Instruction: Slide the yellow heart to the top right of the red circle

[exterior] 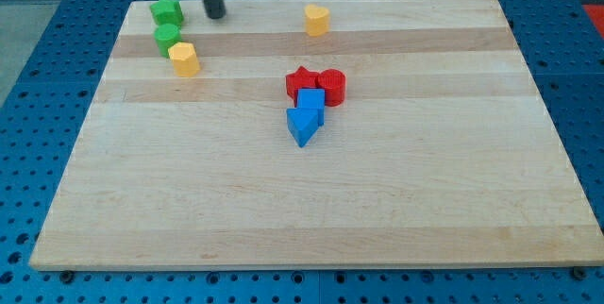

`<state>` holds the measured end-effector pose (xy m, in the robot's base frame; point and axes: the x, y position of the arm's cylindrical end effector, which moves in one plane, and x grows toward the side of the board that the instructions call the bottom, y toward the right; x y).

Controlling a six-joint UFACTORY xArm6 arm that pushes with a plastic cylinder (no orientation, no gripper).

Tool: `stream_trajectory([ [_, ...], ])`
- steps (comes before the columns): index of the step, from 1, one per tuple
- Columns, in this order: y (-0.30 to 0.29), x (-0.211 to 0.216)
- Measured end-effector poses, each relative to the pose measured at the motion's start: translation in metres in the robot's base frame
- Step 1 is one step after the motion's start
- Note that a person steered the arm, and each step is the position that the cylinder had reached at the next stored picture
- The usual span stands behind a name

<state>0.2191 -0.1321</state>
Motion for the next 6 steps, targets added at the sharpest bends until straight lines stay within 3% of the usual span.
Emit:
stream_trajectory([
  [3, 0.149, 0.019],
  [6, 0.247, 0.093],
])
